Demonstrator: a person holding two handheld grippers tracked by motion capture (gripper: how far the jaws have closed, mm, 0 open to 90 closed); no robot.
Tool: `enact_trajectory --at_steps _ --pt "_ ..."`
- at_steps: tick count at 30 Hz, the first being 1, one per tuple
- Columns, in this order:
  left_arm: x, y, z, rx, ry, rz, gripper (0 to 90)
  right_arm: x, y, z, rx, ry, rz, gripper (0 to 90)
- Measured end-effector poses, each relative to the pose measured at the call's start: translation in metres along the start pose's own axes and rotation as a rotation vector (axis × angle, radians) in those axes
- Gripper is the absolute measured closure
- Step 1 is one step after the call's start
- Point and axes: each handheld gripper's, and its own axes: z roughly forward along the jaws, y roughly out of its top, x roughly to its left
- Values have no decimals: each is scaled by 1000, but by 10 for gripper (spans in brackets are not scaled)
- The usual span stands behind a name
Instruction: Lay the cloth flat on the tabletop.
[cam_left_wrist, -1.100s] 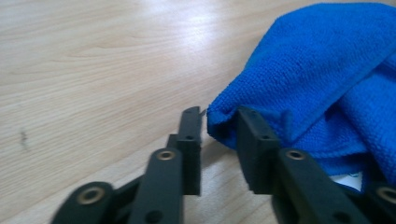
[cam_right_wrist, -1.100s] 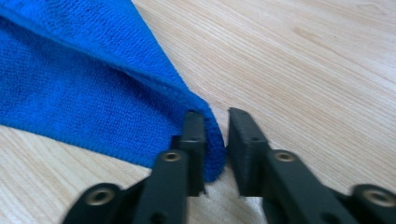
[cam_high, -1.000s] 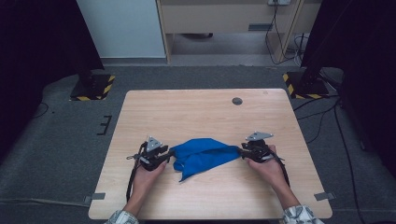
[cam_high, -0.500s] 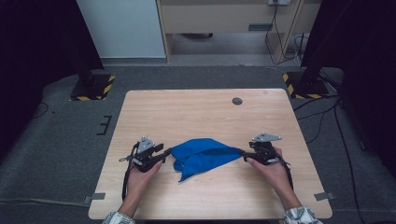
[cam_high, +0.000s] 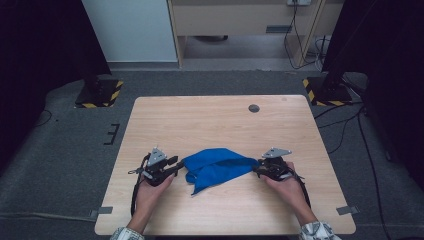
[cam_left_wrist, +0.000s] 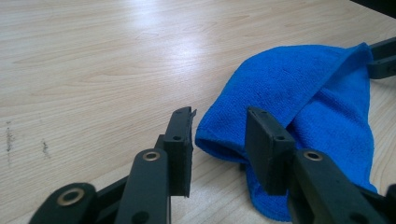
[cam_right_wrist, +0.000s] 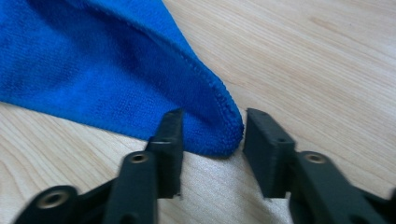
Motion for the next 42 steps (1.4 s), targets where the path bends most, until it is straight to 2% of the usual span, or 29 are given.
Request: enact_trajectory --at_steps 4,6,13,19,20,23,29,33,34,35,40,42 --pt "-1 0 0 -5 -3 -1 596 -1 -1 1 -10 18 -18 808" --pt "-1 0 1 -2 -3 -2 584 0 0 1 -8 26 -19 857" --pt "-2 0 2 0 -16 2 551 0 8 -8 -61 54 -16 862" --pt "-6 0 4 5 -31 23 509 -1 8 -11 -62 57 -9 861" --pt "-8 -1 6 17 -32 36 480 -2 9 -11 -65 54 -7 861" --pt "-10 -3 11 53 -29 28 375 -4 9 -12 -65 53 -1 858" --pt "-11 -7 21 103 -43 58 348 -4 8 -12 -56 54 3 857" --pt "-12 -9 24 119 -42 80 449 -3 8 -11 -57 53 -4 857" --pt "-13 -9 26 134 -44 88 449 -3 9 -11 -55 50 -6 857" --pt "-15 -9 26 146 -39 98 505 -2 9 -11 -51 40 -19 857" --pt "-17 -7 27 145 -30 126 651 -1 9 -11 -51 42 -20 857" --pt "-17 -7 30 146 -26 130 670 -1 9 -11 -50 42 -20 857"
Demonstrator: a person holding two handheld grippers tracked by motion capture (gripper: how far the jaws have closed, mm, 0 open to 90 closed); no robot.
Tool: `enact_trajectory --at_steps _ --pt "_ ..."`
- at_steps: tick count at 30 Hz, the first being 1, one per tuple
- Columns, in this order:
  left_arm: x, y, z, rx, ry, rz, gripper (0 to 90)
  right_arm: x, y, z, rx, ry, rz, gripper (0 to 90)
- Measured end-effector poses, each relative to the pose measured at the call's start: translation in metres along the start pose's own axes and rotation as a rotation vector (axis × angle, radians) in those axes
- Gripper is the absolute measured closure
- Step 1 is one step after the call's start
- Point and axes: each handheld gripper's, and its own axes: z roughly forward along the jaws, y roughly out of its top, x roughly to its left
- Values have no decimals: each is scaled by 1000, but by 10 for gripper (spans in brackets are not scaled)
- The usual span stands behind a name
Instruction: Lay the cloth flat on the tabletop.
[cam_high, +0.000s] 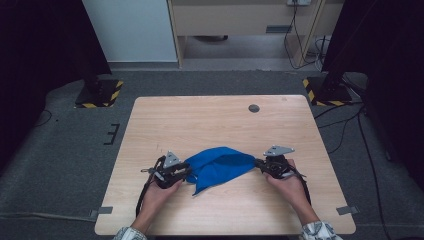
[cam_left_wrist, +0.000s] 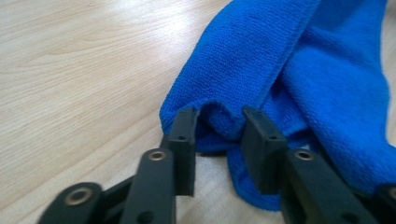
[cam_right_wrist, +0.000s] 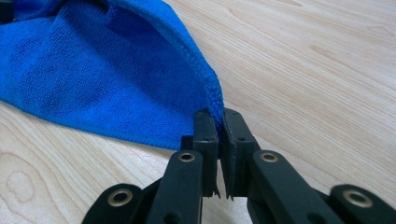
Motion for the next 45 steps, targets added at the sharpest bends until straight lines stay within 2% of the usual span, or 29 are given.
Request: enact_trajectory --at_steps 3,6,10,13,17,19,23,29,34,36,42,45 --pt "-2 1 8 22 12 26 744 0 0 0 0 5 2 858" --pt "-5 2 9 22 23 40 824 0 0 0 -2 9 4 859" --pt "-2 5 2 -20 49 30 877 -1 0 -1 -1 8 5 860" --pt "1 6 -2 -43 62 19 884 -1 1 -1 -8 6 10 860" --pt "11 8 -13 -103 87 -20 889 -4 1 -3 -11 6 14 863" --pt "14 9 -18 -130 87 -40 890 -5 2 -5 -19 7 18 863" --pt "15 12 -25 -169 90 -56 892 -4 6 -10 -49 13 12 864" --pt "16 19 -35 -216 90 -73 892 0 21 -26 -126 26 15 865" --pt "13 25 -41 -245 83 -74 891 0 30 -36 -159 27 5 866" --pt "12 26 -43 -260 69 -105 891 -1 32 -38 -164 22 3 865" --pt "11 37 -46 -267 69 -92 890 -7 39 -46 -168 18 -11 865" --pt "14 51 -44 -281 63 -106 891 -10 43 -48 -176 12 -6 866"
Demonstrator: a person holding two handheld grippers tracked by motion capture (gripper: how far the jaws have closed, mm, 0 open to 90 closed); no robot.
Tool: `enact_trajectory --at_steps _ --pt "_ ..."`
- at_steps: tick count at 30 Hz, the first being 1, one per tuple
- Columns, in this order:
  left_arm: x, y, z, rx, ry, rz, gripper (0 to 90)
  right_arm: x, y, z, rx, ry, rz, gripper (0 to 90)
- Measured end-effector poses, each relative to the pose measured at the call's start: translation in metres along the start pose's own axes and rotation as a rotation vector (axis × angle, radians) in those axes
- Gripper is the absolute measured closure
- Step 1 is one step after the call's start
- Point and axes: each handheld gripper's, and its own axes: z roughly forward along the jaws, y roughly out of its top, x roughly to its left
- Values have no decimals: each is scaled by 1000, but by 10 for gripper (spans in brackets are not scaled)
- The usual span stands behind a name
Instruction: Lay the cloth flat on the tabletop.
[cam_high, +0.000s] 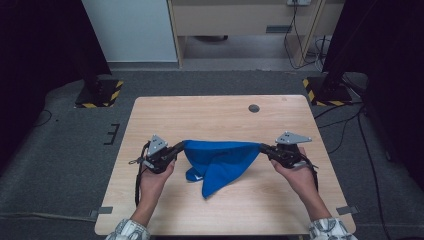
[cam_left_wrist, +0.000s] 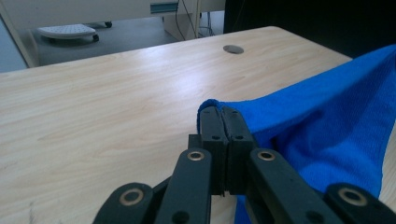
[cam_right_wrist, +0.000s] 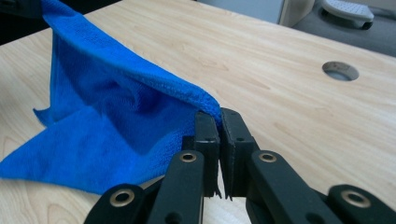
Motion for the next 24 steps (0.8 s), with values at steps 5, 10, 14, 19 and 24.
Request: enact_trajectory --at_steps 5,10,14,19,24 --pt "-3 13 3 -5 4 18 891 -1 11 -5 -19 -3 3 866" --pt "-1 20 8 -1 14 11 891 -6 20 -5 -10 -16 -11 867" --pt "4 23 8 -15 19 -24 891 -13 23 -4 -6 -28 4 868" --pt "5 25 12 -17 22 -29 891 -17 26 -1 -9 -35 4 870" --pt "1 26 19 -10 26 -18 891 -18 26 1 -45 -57 23 870"
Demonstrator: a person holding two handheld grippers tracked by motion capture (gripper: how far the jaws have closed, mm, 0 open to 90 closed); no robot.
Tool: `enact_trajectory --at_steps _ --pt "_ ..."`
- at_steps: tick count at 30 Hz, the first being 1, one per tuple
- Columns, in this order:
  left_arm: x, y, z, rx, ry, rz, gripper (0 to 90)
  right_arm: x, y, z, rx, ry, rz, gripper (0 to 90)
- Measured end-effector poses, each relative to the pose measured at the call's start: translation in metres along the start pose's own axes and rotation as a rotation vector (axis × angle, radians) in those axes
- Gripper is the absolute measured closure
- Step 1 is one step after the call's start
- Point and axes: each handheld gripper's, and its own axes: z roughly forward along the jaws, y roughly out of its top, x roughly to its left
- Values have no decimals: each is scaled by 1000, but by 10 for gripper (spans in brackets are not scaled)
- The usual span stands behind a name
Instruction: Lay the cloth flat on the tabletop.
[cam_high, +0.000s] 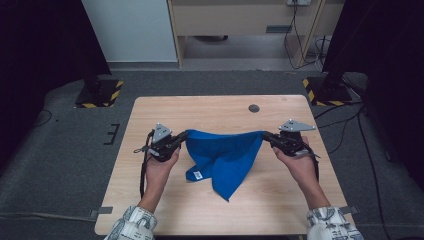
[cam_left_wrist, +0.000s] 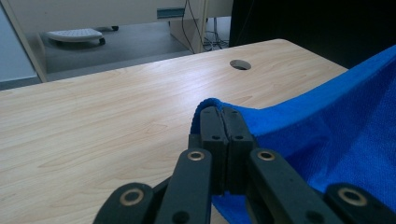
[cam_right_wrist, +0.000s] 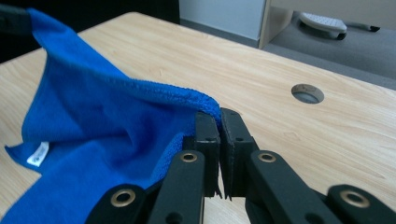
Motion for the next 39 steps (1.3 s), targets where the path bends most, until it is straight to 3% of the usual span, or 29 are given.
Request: enact_trajectory --at_steps 13,24,39 --pt "-4 16 -13 -51 -15 2 891 2 11 -17 -42 3 -5 870" --pt "-15 28 -36 -94 -33 26 892 9 22 -40 -66 1 -25 869" --pt "-25 40 -54 -118 -47 59 891 17 34 -60 -111 2 -52 869"
